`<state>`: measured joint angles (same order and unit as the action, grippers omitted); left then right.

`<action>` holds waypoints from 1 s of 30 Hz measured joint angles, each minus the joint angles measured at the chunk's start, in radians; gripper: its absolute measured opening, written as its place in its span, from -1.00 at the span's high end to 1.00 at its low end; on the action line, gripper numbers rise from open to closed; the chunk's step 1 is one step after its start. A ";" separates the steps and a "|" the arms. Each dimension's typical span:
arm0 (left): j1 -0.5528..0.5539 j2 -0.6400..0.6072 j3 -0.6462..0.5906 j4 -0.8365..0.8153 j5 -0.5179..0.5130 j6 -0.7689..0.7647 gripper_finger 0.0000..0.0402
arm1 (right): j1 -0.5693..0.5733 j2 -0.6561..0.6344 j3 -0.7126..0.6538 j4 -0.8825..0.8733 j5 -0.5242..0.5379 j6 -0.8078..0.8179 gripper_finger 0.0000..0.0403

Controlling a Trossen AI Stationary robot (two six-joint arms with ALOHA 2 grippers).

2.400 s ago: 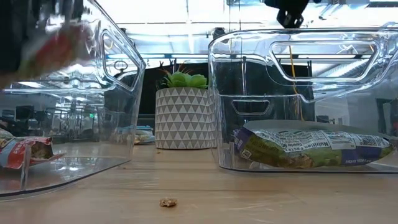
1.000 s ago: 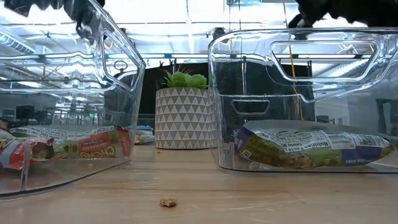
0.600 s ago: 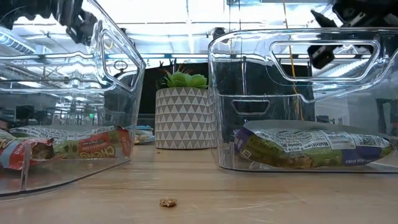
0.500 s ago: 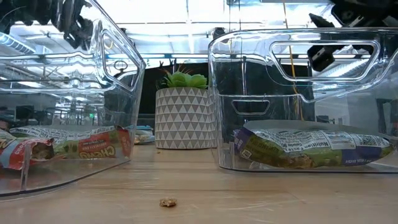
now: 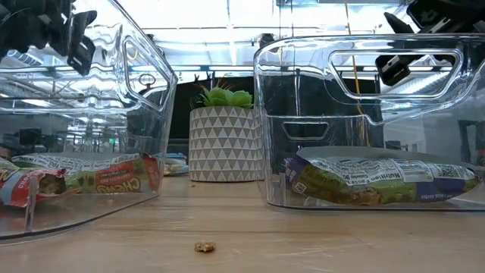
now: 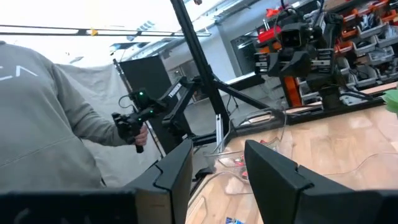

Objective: Pick and place Granola Bars by type
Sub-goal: Return to Home Position

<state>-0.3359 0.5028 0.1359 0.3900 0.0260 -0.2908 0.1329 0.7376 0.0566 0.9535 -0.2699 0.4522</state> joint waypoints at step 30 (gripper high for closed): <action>-0.001 -0.207 -0.126 0.075 0.010 0.003 0.37 | -0.029 -0.133 -0.044 0.005 -0.039 -0.012 0.32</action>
<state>-0.3370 0.2959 0.0097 0.4651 0.0360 -0.2875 0.1039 0.6045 0.0127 0.9583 -0.3086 0.4398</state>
